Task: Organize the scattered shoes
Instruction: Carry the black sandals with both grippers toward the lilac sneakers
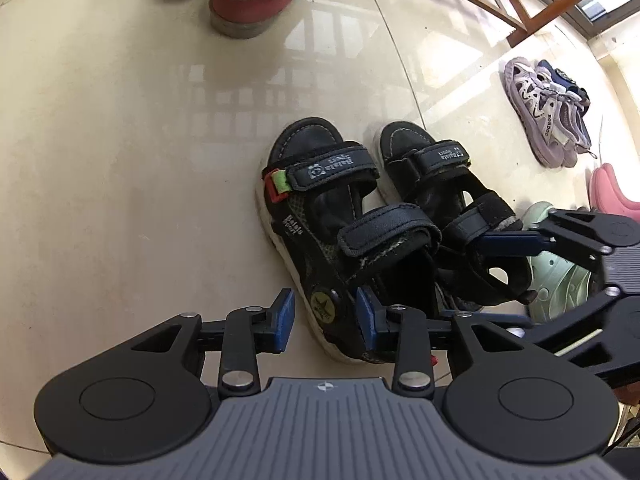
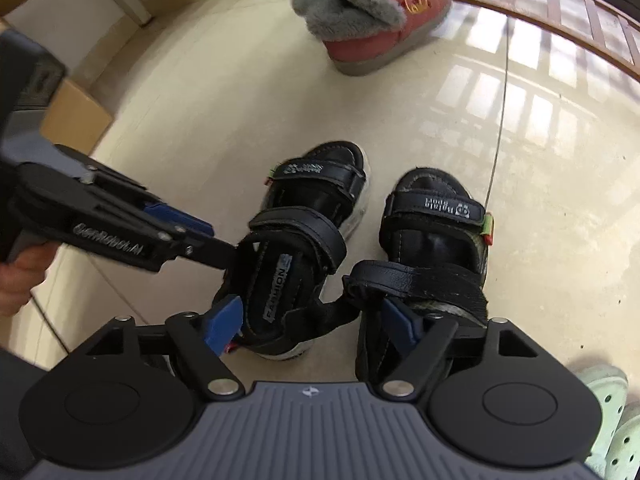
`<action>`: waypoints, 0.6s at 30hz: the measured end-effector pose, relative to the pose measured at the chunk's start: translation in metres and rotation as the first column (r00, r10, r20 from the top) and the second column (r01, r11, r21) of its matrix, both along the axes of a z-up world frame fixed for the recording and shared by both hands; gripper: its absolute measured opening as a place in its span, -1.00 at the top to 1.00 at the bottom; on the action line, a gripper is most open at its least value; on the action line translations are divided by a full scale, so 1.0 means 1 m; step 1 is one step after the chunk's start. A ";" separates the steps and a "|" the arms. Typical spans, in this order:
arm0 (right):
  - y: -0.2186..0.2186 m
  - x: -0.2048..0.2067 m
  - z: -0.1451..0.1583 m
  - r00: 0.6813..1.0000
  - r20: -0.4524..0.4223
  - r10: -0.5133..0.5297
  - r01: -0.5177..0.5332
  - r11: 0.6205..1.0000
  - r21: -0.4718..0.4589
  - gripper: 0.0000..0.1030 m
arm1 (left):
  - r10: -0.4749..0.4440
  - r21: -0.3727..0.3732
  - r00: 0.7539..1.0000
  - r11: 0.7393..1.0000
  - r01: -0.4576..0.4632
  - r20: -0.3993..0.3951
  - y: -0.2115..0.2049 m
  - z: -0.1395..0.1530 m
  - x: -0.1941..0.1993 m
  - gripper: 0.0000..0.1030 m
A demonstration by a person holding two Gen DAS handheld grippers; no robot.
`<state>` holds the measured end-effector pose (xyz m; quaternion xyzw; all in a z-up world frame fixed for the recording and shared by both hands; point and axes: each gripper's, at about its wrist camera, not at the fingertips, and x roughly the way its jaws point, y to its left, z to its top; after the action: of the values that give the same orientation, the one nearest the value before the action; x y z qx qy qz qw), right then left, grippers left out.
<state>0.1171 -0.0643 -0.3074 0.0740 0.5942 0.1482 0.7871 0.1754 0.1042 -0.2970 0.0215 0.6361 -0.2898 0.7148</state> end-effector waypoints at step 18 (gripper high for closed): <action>-0.007 0.017 -0.014 0.994 -0.007 -0.108 0.107 0.992 -0.069 0.49 | 0.087 -0.069 0.982 0.993 -0.100 -0.168 -0.007 -0.028 0.007 0.17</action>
<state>0.1345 -0.0708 -0.3217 0.0794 0.5982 0.0847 0.7929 0.1822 0.0969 -0.3251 -0.0599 0.6816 -0.2807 0.6730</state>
